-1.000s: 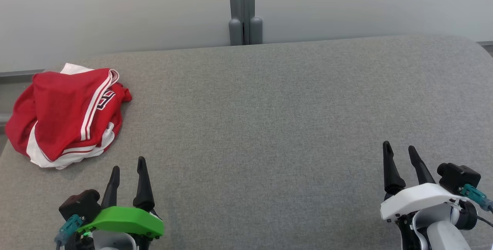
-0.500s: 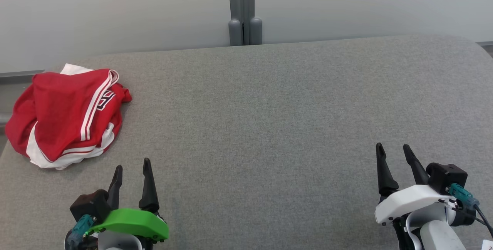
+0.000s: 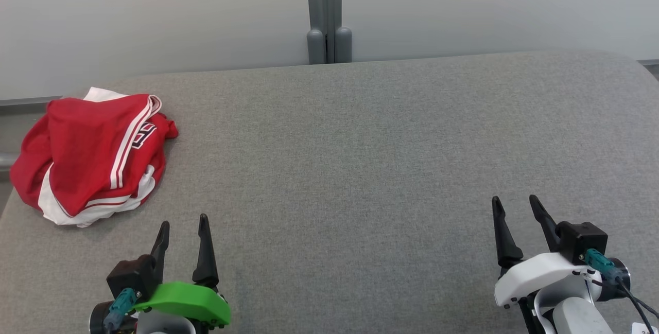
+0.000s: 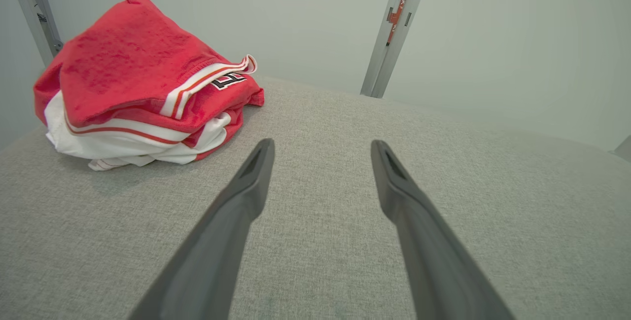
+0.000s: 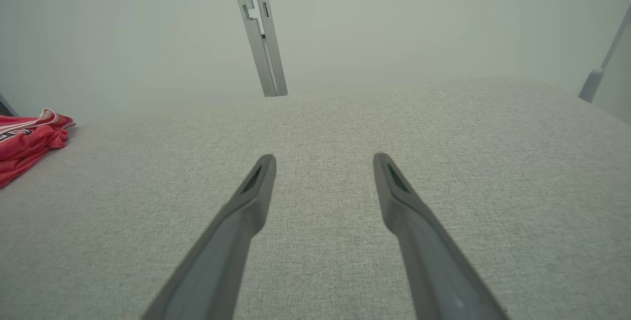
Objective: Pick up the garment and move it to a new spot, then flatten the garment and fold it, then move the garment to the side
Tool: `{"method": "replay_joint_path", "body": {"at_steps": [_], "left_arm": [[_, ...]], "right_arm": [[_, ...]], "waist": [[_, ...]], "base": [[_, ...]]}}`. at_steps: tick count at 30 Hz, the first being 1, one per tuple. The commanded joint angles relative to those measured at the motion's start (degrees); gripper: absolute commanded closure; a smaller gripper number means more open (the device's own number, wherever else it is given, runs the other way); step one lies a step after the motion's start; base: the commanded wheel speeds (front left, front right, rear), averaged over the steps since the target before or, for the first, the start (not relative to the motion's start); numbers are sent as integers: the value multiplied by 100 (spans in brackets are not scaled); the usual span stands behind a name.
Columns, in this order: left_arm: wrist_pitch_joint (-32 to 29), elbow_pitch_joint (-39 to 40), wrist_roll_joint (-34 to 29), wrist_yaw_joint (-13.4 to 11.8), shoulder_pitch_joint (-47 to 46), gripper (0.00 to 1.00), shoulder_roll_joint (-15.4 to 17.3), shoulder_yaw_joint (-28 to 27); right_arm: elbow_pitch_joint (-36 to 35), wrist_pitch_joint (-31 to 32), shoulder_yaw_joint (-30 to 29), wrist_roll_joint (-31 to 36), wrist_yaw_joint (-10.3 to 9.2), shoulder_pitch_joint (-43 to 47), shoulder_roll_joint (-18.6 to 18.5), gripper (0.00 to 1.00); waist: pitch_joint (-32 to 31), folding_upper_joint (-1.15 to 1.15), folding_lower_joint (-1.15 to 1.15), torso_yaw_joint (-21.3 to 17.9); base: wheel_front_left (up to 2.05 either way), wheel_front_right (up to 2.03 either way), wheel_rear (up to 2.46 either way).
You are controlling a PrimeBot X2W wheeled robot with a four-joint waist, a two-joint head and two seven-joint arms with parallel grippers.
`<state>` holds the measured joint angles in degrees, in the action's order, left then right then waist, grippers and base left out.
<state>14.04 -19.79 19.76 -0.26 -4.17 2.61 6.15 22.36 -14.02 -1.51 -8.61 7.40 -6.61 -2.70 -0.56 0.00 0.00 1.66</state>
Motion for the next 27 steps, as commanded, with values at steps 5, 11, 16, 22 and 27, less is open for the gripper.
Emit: {"method": "replay_joint_path", "body": {"at_steps": [5, 11, 16, 22, 27], "left_arm": [[78, -69, -161, 12, -101, 0, 44, 38], [113, -32, -178, -15, -108, 0, 46, 10], [113, -10, -128, -14, -118, 0, 45, -9], [114, -36, -129, -45, -111, 0, 45, -1], [113, -33, -149, -45, -126, 0, 45, -3]], "right_arm": [[53, -86, 48, 244, 16, -68, -29, 0], [29, -125, 44, 341, 16, -61, -30, 0], [6, -122, 23, 276, 10, -40, -30, 0], [2, -122, 16, 296, 10, -42, -29, 0], [-11, -122, 7, 315, 10, -27, -29, 0]], "waist": [[-9, 0, 0, 16], [2, 0, 0, 35], [18, 0, 0, 34], [29, 0, 0, 28], [39, 0, 0, 64]], "base": [[0, 0, 0], [0, 0, 0], [0, 0, 0], [0, 0, 0], [0, 0, 0]]}}
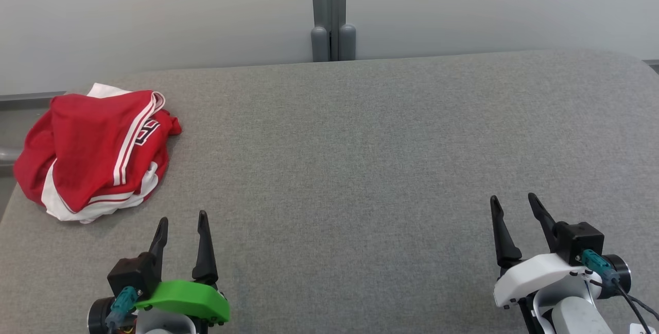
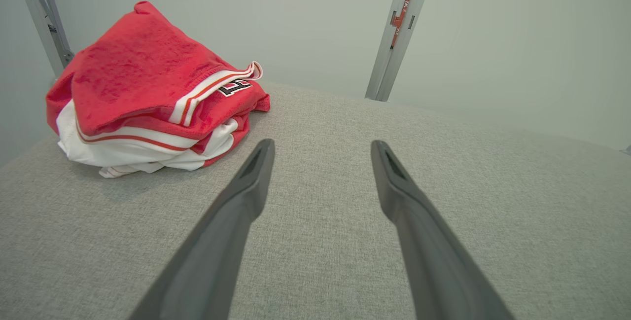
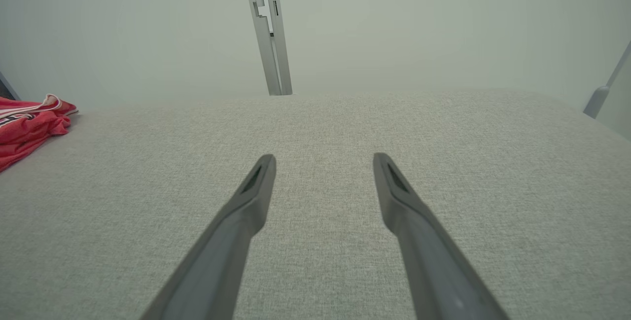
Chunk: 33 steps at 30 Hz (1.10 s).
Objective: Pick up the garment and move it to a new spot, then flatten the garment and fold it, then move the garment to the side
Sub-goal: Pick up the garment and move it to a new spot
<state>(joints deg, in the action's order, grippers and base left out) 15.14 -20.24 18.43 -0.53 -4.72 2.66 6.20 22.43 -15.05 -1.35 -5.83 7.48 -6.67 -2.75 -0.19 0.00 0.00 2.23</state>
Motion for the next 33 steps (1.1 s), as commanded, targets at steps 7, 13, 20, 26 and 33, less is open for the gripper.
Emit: {"method": "replay_joint_path", "body": {"at_steps": [7, 13, 20, 26, 33], "left_arm": [[2, 74, -32, -54, -97, 0, 39, 71], [2, 105, -41, -76, -86, 0, 41, 15], [2, 107, -252, -38, -61, 0, 37, -178], [2, 157, -265, -30, -25, 0, 35, -281], [0, 406, -146, -169, 118, 0, 31, -541]], "right_arm": [[-90, -20, -103, 61, 3, 23, -21, 0], [-165, -19, -82, 4, 3, 46, -22, 0], [-169, -19, -29, -27, 3, 35, -21, 0], [-206, -19, 28, -42, 3, -39, -23, 0], [-103, -19, 358, 82, 2, -292, -28, 0]], "waist": [[26, 0, 0, 440], [7, 0, 0, 1134], [17, 0, 0, 2006], [139, 0, 0, 2638], [408, 0, 0, 2910]], "base": [[0, 0, 0], [0, 0, 0], [0, 0, 0], [0, 0, 0], [0, 0, 0]]}}
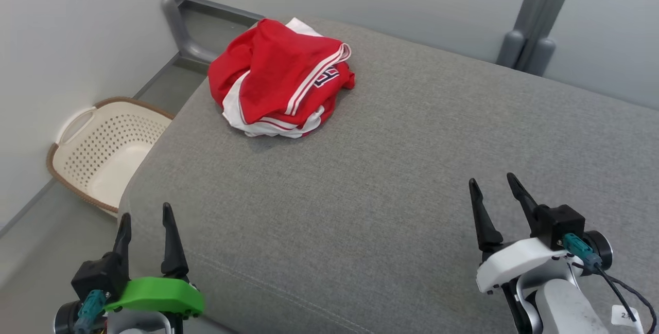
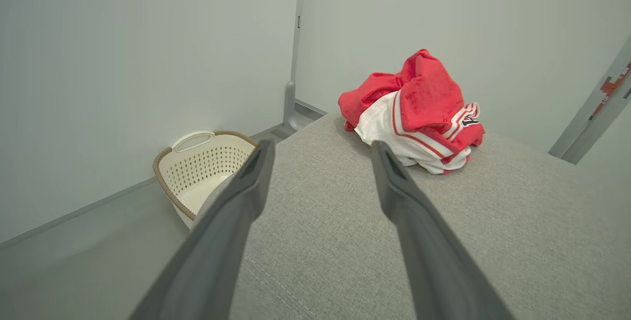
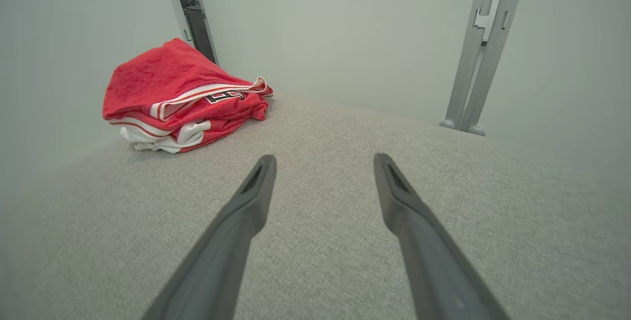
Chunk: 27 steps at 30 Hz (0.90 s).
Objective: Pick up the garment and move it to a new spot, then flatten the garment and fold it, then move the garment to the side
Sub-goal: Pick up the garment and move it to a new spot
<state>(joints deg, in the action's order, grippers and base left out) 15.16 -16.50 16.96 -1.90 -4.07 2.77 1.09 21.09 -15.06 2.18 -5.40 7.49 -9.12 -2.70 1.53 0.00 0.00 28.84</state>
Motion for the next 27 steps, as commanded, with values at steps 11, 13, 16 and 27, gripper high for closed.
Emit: {"method": "replay_joint_path", "body": {"at_steps": [11, 13, 16, 27], "left_arm": [[-1, 354, 144, -217, 328, 0, 20, -217], [-1, 343, 154, -212, 328, 0, 20, -220], [-1, 265, 158, -188, 233, 0, 20, -192], [-408, -1407, 465, 439, -1439, 0, 27, 306]], "right_arm": [[245, -18, 327, 18, 1, -401, -31, 0], [263, -18, 328, 36, 1, -423, -32, 0], [243, -18, 249, 50, 1, -389, -31, 0], [-39, -14, -175, 230, 1, -89, -32, 0]], "waist": [[357, 0, 0, 296], [357, 0, 0, 292], [349, 0, 0, 280], [534, 0, 0, 194]], "base": [[0, 0, 0], [0, 0, 0], [0, 0, 0], [0, 0, 0]]}}
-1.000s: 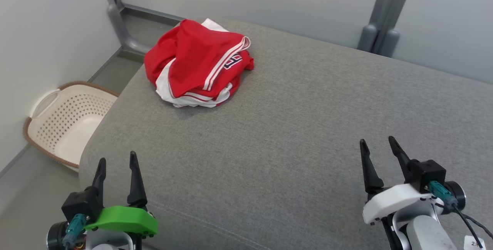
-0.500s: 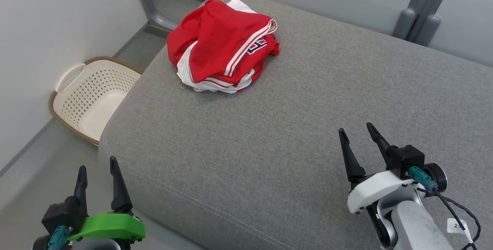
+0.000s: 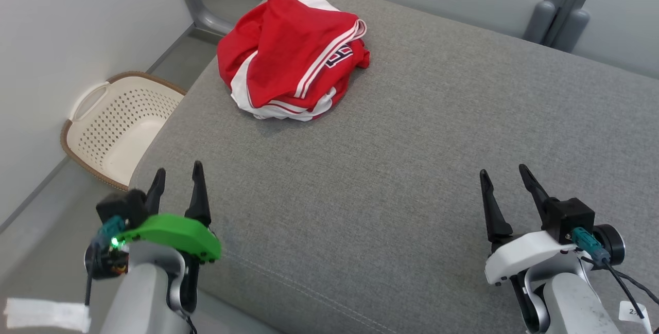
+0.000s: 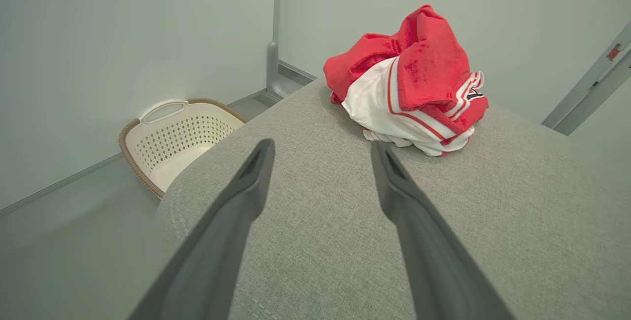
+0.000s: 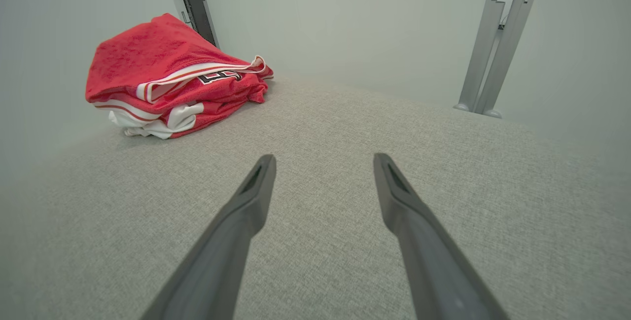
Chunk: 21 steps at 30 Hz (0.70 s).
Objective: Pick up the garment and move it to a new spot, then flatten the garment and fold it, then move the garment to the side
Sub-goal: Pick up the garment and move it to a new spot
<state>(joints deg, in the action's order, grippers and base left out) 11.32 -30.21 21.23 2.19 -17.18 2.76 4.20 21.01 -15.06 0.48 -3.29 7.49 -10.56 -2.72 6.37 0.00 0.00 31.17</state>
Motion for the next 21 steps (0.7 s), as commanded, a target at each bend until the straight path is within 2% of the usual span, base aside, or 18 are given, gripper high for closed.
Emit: {"method": "replay_joint_path", "body": {"at_steps": [1, 9, 15, 21], "left_arm": [[-139, -260, 112, 83, -394, 0, 54, -23], [-764, -1500, 734, 350, -2061, 0, 229, -320], [-1092, -2067, 1039, 447, -2890, 0, 600, -483], [-1412, -2455, 1121, 478, -3330, 0, 1042, -493]], "right_arm": [[-107, 17, -1, 45, 1, 31, -26, 0], [-636, 285, 222, 235, 1, -210, -29, 0], [-929, 377, 437, 256, 1, -377, -28, 0], [-1026, 340, 502, 185, 1, -485, -25, 0]], "waist": [[137, 0, 0, -153], [879, 0, 0, -1217], [1393, 0, 0, -2032], [1710, 0, 0, -2566]], "base": [[0, 0, 0], [0, 0, 0], [0, 0, 0], [0, 0, 0]]}}
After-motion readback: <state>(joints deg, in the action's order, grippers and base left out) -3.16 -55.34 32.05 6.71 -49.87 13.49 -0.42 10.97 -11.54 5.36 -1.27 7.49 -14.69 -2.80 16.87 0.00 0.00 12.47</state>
